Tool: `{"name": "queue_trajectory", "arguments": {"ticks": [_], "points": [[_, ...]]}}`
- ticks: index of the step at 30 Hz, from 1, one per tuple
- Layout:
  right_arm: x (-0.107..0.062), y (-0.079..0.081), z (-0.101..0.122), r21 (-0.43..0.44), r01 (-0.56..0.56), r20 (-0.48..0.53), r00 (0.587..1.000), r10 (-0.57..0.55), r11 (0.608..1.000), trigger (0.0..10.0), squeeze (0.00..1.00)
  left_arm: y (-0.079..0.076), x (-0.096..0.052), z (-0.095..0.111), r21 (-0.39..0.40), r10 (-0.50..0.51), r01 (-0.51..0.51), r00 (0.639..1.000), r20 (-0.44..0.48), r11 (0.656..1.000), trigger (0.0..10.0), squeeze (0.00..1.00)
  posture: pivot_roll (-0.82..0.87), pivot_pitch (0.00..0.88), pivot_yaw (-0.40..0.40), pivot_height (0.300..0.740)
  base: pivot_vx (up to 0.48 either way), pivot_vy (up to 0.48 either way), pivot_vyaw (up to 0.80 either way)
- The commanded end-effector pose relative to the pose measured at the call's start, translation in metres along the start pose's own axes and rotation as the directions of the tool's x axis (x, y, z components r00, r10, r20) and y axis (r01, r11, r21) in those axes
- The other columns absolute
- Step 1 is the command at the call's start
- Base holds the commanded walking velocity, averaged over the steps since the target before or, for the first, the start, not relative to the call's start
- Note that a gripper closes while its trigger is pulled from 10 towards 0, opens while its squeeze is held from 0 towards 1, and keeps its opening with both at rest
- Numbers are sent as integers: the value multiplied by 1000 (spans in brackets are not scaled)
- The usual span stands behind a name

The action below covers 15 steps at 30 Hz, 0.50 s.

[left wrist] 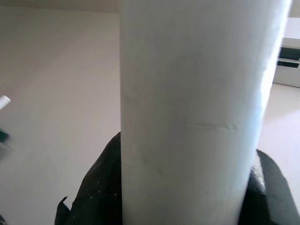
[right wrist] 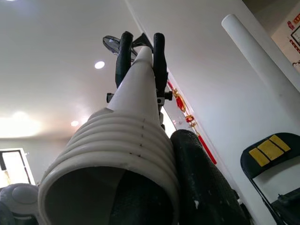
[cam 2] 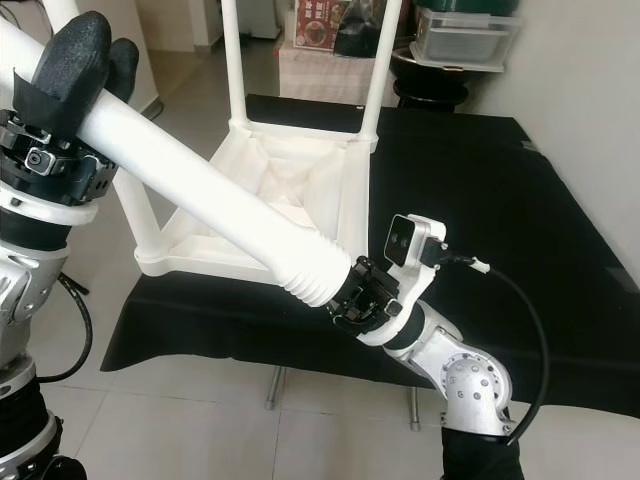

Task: Building children table

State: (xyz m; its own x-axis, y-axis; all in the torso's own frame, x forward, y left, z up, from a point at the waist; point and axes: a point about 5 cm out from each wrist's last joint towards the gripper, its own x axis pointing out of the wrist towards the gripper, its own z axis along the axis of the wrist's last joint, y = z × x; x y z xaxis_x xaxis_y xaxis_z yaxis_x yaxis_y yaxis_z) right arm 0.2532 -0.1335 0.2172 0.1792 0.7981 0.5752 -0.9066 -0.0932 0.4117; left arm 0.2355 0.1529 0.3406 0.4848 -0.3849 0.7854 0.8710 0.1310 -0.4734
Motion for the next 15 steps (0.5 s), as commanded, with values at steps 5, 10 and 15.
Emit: {"name": "queue_trajectory", "arguments": {"ticks": [5, 10, 15], "points": [[-7, -13, -7, -29, 130, -64, 989, -132, 991, 10000, 0, -11, 2, 2, -7, -56, 56, 998, 26, 998, 0, 0, -7, 49, -33, 740, 0, 0, 0], [-7, -20, -5, -31, 184, -63, 981, -186, 982, 10000, 1000, -10, 4, 10, 34, -44, 43, 999, 29, 998, 0, 0, 2, 49, -31, 740, 0, 0, 0], [-12, -23, -6, -36, 231, -56, 971, -233, 972, 10000, 1000, -11, 7, 25, 91, -38, 33, 998, 56, 995, 0, 0, 9, 47, -36, 740, 0, 0, 0]]}}
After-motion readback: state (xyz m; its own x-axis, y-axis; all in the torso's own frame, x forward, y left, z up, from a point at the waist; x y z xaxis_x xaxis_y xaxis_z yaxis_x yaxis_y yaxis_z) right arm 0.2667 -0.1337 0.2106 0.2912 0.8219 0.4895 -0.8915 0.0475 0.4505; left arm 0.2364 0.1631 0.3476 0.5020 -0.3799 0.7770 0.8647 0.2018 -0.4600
